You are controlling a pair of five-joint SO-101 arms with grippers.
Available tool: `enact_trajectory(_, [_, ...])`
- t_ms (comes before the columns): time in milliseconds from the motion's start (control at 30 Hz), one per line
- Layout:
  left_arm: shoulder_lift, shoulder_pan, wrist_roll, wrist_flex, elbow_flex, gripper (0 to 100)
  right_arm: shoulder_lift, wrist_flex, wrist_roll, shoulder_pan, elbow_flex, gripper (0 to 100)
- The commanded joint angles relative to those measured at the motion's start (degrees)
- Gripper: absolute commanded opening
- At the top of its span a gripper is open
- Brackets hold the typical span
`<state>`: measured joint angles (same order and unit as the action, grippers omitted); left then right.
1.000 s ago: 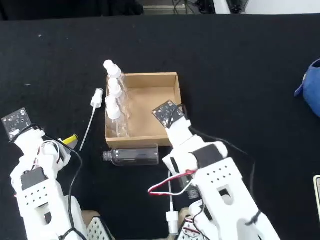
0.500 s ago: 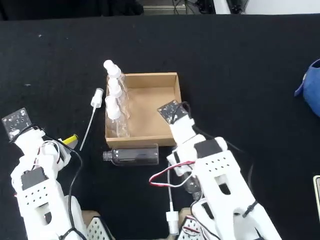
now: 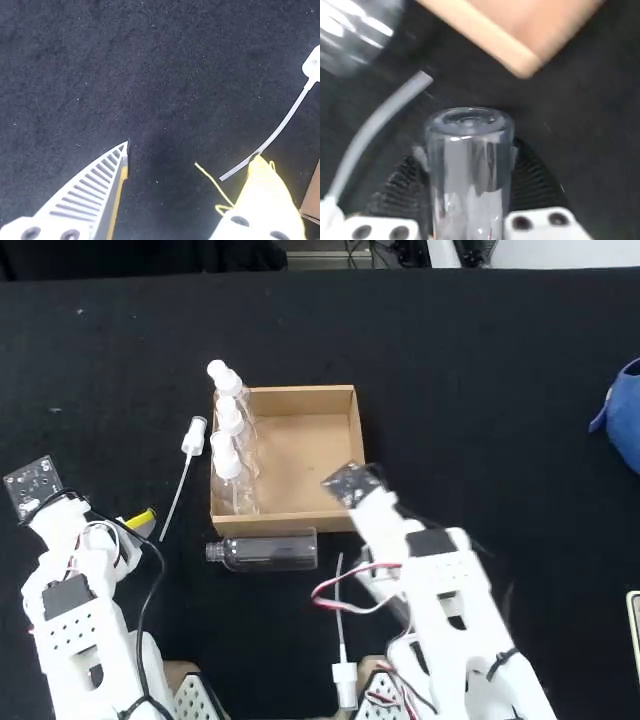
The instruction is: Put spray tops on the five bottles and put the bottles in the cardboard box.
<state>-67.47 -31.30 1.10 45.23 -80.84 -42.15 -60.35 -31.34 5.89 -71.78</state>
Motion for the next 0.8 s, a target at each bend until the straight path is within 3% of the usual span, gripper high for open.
enact_trajectory(0, [-0.53,-0.57,0.44,-1.14,0.31,24,0.04,-3.34,-6.33,-15.21,9.45,2.8])
enact_trajectory(67, [-0.53,-0.57,0.44,-1.14,0.31,24,0.13,-4.84,-7.12,-24.44,15.60,2.7])
enact_trajectory(133, [-0.53,-0.57,0.44,-1.14,0.40,24,0.40,-4.40,-2.73,-32.18,20.79,3.1])
enact_trajectory(300, [-0.53,-0.57,0.44,-1.14,0.48,24,0.48,1.76,25.49,-44.40,22.29,7.6])
enact_trajectory(400, [-0.53,-0.57,0.44,-1.14,0.48,24,0.48,4.84,39.82,-43.25,18.15,13.5])
enact_trajectory(533, [-0.53,-0.57,0.44,-1.14,0.40,24,0.48,10.02,51.08,-35.08,13.58,16.2])
enact_trajectory(667, [-0.53,-0.66,0.44,-1.14,0.31,24,0.40,13.45,52.92,-30.24,13.49,16.5])
enact_trajectory(767, [-0.53,-0.66,0.44,-1.14,0.31,24,0.40,10.37,49.76,-29.19,15.25,25.3])
